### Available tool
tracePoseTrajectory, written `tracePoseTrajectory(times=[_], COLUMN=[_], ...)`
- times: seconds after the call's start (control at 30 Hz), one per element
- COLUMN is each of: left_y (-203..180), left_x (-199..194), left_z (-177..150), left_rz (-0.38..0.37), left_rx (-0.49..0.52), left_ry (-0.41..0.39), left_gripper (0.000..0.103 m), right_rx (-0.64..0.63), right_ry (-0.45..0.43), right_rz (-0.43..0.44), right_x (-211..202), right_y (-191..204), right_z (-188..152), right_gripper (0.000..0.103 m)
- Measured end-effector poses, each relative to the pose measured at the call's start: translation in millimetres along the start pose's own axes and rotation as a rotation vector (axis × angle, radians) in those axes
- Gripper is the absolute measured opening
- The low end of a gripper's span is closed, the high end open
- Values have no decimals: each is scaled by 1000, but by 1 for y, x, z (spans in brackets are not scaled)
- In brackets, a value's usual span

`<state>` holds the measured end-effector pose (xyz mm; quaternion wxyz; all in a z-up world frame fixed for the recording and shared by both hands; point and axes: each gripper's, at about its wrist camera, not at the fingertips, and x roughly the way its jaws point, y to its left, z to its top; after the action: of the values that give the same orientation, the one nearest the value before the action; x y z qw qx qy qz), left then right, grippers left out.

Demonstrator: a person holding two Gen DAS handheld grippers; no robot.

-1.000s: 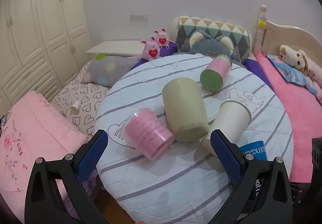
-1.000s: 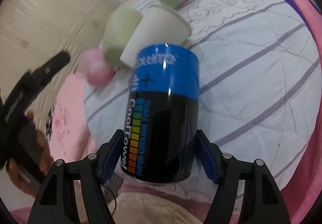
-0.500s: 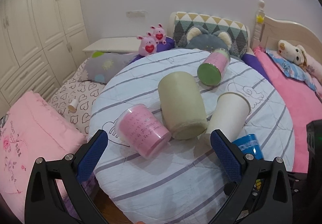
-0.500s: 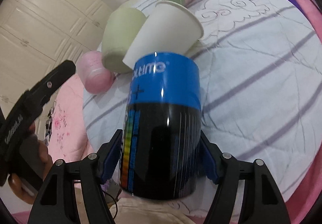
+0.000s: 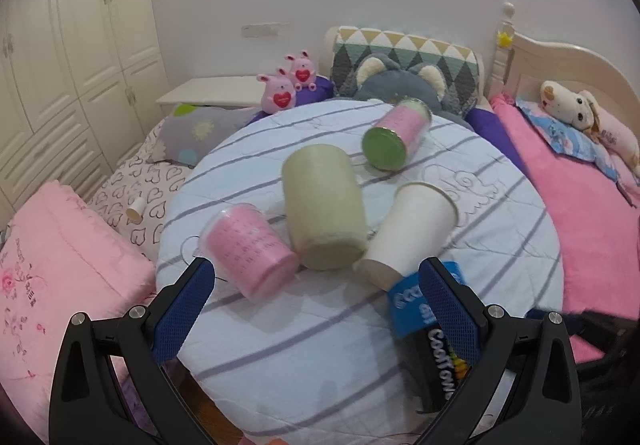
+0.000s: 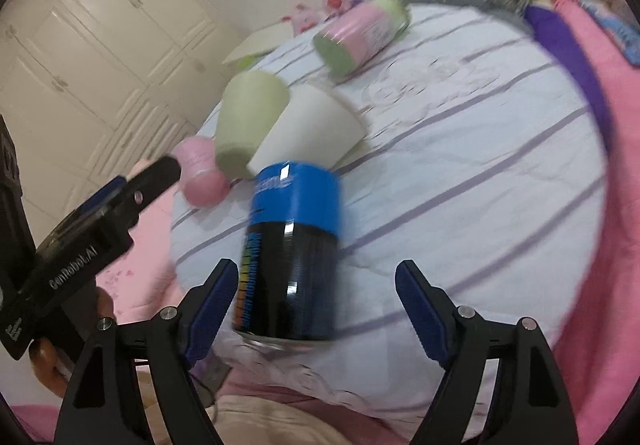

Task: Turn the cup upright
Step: 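Lift the blue can with the right gripper and carry it toward the left gripper, then grasp the blue can with the left gripper while the right gripper releases it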

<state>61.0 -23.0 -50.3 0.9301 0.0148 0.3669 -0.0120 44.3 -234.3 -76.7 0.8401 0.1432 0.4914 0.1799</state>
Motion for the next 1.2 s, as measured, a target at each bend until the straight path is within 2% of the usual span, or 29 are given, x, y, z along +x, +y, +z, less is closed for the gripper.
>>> tracePoseTrajectory(times=[0.13,0.33,0.7,0.93,1.2], left_y=[-13,-25,-42,-59,-68], left_x=[-6,-14,-24,-17,-8], left_z=[-4,-8,-16,-21,-20], left_rz=[5,27,70,60,50], left_rx=[0,4,3,39,24], left_ry=[-4,-9,-33,5,37], left_gripper=[103,103,103,103,103], right_rx=[-21,-40,-164,-147,-136], right_ry=[-76,-147,-307,-329,-318], right_rz=[-131,-147,-210,-202,-204], right_x=[-22,-31,-42,-47,-46], right_y=[-9,-14,-15,-31,-40], right_z=[-3,7,16,17,15], right_gripper=[82,82,82,82,82])
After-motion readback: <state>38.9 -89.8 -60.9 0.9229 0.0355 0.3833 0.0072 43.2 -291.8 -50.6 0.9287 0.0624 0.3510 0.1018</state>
